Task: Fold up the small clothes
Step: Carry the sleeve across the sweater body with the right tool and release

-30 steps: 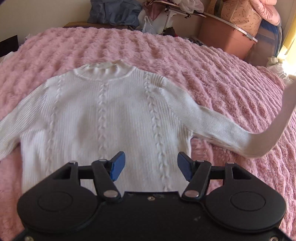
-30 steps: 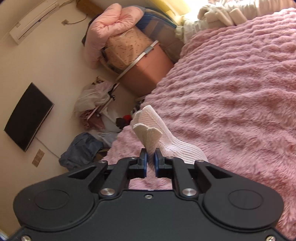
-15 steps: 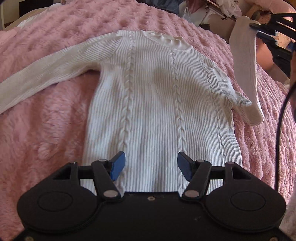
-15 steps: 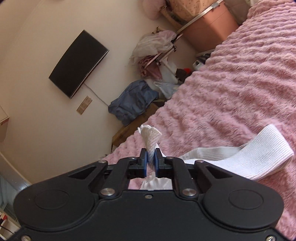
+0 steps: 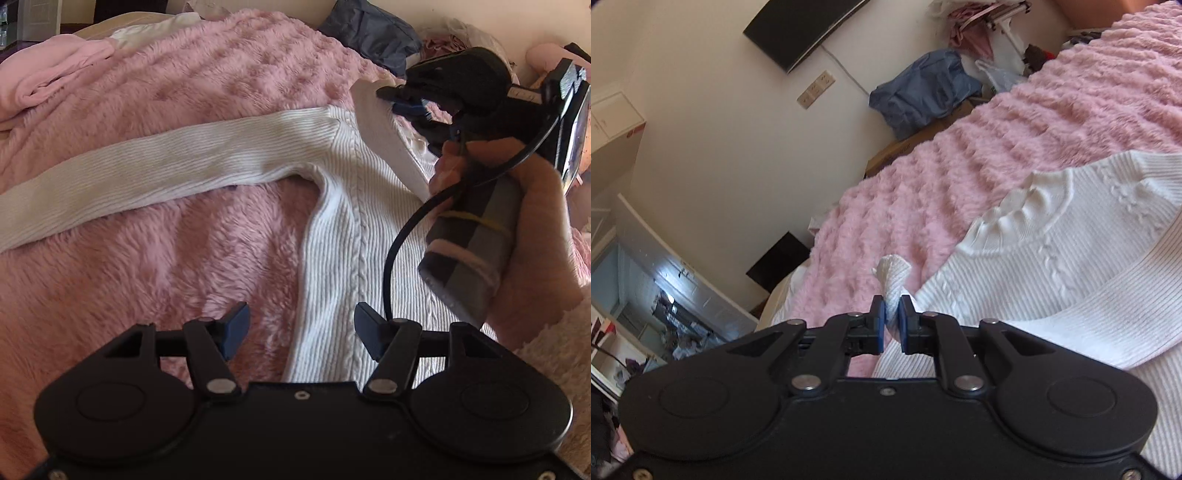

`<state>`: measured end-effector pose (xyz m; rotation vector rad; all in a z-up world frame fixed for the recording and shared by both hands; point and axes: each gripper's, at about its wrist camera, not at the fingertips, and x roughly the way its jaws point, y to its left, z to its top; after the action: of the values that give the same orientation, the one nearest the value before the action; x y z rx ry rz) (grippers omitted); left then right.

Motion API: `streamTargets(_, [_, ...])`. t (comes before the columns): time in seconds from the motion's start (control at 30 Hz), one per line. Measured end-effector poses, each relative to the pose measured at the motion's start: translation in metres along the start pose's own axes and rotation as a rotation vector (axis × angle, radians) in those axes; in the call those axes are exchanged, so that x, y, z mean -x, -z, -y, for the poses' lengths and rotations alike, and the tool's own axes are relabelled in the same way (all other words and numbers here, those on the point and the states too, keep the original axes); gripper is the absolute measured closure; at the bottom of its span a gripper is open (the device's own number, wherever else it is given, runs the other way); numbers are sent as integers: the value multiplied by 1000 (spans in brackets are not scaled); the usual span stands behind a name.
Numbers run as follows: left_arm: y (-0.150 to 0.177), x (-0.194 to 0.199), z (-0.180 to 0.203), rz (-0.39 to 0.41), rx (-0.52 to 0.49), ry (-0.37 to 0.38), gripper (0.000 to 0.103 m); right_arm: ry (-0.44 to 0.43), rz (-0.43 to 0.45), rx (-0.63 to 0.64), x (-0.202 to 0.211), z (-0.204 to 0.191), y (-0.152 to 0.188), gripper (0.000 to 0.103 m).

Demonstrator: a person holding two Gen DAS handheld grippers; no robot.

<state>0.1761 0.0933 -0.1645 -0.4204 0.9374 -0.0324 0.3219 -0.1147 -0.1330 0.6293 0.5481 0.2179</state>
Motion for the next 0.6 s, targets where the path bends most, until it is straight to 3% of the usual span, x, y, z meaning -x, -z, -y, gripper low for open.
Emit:
streamTargets(0.1, [-1, 5, -12, 11, -4, -30, 37, -29, -56, 17, -17, -8, 13, 94])
streamTargets(0.27, [-1, 9, -34, 25, 48, -40, 37, -8, -138, 75, -42, -20, 33, 94])
streamTargets(0.43, [-4, 15, -42, 54, 53, -65, 37, -25, -255, 30, -63, -7, 49, 84])
streamTargets(0.47, [-6, 18, -43, 63, 52, -67, 37, -29, -277, 33, -66, -6, 52, 76])
streamTargets(0.5, [-9, 21, -45, 76, 48, -68, 37, -30, -287, 28, -65, -5, 53, 71])
streamTargets(0.6, [-26, 26, -37, 118, 17, -69, 37, -93, -270, 38, -46, -6, 46, 71])
